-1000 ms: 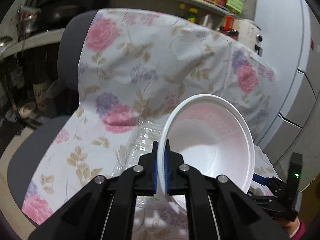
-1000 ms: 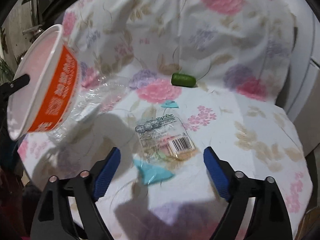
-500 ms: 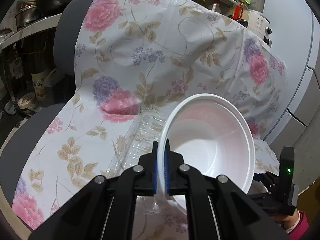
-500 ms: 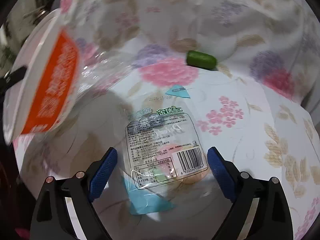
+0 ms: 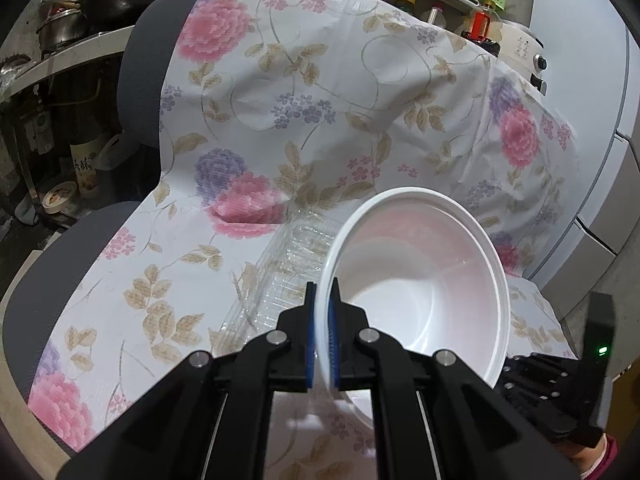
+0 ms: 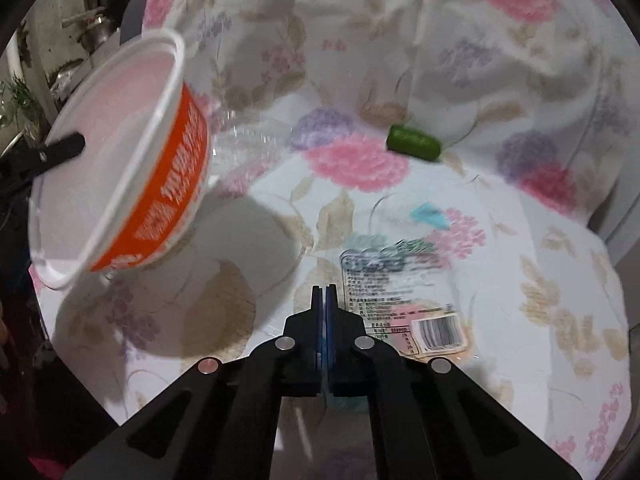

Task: Collect trash
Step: 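Hand the bowl to the left gripper, which closes on its rim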

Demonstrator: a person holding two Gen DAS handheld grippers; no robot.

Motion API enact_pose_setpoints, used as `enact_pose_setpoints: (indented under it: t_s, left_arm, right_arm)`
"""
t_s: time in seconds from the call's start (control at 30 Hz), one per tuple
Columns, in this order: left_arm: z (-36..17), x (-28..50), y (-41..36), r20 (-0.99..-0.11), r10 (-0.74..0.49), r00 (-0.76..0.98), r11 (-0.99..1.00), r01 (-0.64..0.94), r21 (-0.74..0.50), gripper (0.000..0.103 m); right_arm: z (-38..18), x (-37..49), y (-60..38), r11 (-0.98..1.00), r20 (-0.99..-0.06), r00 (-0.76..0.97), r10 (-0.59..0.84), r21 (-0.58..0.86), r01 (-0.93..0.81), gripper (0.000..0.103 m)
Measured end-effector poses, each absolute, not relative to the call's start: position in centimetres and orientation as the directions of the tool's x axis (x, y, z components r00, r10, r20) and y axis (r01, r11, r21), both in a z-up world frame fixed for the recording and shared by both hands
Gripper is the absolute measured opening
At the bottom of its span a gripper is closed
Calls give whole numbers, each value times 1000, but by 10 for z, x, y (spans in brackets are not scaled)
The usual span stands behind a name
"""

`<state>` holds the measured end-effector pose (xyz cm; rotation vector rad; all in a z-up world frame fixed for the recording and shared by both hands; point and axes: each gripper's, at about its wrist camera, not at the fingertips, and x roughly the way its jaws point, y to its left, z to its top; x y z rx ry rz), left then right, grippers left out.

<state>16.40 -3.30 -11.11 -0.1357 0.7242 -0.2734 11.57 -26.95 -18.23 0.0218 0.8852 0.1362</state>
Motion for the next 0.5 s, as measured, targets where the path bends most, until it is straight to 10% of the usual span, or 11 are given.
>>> enact_pose_setpoints:
  t_s: [0.1, 0.2, 0.5]
  left_arm:
    - [-109, 160, -33, -632, -301, 714, 953, 206, -222, 4]
    - [-108, 156, -35, -632, -309, 711, 951, 214, -224, 4]
    - [-111, 157, -49, -640, -326, 695, 945, 239, -222, 4]
  right_arm:
    - [-170, 104, -281, 991, -746, 652, 134, 96, -93, 18]
    - [-165, 94, -302, 992, -715, 688, 121, 119, -50, 89]
    - [-196, 108, -336, 994, -776, 625, 83, 113, 9, 88]
